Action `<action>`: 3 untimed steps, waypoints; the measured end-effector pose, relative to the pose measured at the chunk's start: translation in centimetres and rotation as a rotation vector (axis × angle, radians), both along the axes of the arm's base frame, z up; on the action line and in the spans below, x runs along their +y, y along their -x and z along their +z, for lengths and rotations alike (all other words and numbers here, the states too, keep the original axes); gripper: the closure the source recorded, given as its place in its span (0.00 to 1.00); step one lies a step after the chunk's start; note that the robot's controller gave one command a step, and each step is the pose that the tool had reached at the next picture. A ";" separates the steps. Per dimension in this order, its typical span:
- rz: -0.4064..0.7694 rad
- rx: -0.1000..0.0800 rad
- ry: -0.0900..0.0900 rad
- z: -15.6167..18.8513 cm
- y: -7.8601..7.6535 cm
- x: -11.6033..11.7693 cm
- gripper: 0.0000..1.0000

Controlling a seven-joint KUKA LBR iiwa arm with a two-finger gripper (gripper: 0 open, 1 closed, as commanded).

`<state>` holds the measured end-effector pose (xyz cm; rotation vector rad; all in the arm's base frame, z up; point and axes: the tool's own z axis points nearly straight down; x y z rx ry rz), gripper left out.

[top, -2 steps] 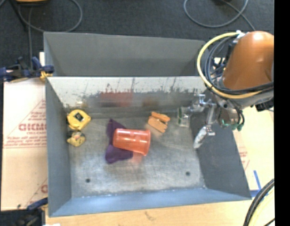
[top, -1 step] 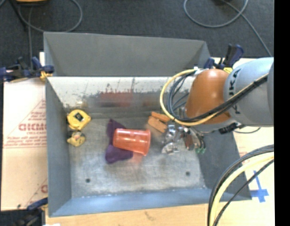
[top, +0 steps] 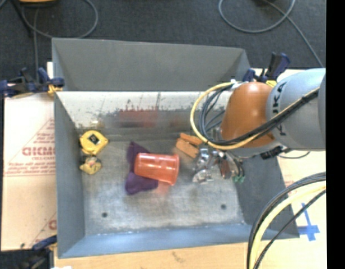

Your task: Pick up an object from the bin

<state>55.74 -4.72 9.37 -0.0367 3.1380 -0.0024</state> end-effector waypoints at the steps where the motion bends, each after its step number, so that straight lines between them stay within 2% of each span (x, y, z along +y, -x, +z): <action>1: -0.007 0.006 -0.002 3.9 -0.3 0.4 1.00; 2: 0.009 -0.001 0.000 7.9 0.1 -0.3 1.00; 3: -0.006 0.000 -0.002 4.1 -1.0 0.7 0.00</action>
Offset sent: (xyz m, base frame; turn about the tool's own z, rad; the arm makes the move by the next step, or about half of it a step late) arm -0.0023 -0.0023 0.0786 -0.0107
